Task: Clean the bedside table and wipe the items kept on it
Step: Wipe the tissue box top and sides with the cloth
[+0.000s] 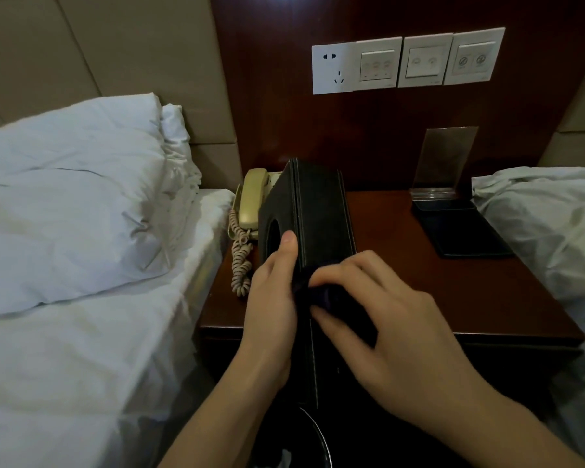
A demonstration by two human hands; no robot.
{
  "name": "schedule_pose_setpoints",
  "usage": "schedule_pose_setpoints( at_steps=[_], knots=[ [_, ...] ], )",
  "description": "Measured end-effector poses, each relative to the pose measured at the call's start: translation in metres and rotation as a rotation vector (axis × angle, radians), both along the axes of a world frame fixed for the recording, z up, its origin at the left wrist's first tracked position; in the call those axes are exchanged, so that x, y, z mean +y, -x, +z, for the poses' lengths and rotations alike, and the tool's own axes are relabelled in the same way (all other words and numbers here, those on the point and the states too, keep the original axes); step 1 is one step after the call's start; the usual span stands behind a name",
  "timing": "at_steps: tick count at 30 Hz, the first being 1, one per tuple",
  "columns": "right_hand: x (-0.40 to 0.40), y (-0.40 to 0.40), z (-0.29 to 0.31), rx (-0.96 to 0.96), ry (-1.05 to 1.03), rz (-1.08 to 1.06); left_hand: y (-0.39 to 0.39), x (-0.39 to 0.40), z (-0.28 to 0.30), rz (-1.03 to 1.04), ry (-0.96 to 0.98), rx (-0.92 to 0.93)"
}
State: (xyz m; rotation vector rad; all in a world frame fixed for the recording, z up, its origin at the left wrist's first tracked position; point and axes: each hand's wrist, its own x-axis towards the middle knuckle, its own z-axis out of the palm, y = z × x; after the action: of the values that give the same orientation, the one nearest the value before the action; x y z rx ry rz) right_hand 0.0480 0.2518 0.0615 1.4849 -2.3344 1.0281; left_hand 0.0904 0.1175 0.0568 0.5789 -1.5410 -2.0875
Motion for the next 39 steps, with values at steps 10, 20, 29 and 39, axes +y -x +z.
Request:
schedule_pose_setpoints(
  at_steps=[10, 20, 29, 39],
  knots=[
    [0.003, -0.013, 0.001, 0.004, -0.067, 0.057, 0.007, -0.009, 0.001, 0.032, -0.069, -0.012],
    [0.003, -0.008, 0.004, -0.007, -0.045, -0.024, 0.013, -0.012, 0.004, 0.003, -0.083, -0.036],
    [0.005, 0.015, -0.003, -0.023, 0.007, -0.174, 0.018, -0.008, -0.003, -0.034, -0.064, -0.12],
    [-0.002, 0.016, -0.006, -0.079, 0.012, -0.115, 0.032, -0.013, -0.014, -0.03, -0.045, -0.11]
  ],
)
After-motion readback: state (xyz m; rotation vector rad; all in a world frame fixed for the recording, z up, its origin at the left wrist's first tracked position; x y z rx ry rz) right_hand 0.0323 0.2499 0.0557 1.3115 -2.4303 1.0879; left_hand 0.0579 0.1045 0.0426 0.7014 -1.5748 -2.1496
